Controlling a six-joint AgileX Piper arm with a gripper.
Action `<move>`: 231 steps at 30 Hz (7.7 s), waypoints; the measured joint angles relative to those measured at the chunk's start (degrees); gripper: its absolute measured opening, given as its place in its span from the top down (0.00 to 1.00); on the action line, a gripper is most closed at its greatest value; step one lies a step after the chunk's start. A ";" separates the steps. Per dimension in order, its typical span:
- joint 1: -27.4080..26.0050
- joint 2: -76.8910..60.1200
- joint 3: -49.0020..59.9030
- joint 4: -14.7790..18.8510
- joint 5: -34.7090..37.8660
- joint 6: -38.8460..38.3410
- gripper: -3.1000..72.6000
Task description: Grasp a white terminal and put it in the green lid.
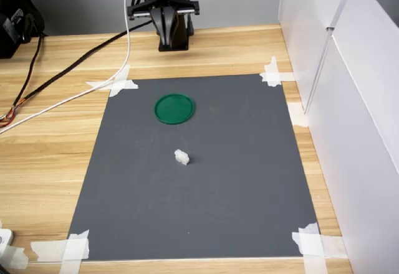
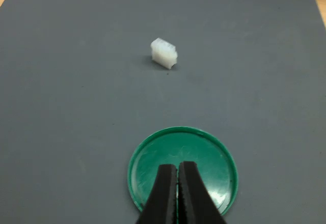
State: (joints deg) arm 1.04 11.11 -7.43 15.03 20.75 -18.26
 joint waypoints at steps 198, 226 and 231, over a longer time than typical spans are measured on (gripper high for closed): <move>3.51 68.31 -44.75 -9.60 33.30 -36.85 0.84; 3.51 75.11 -38.56 -17.53 24.95 -34.76 0.63; 3.51 74.54 -38.44 -16.01 23.33 -34.70 0.29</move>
State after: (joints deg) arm 4.55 85.65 -45.87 -0.97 44.08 -52.96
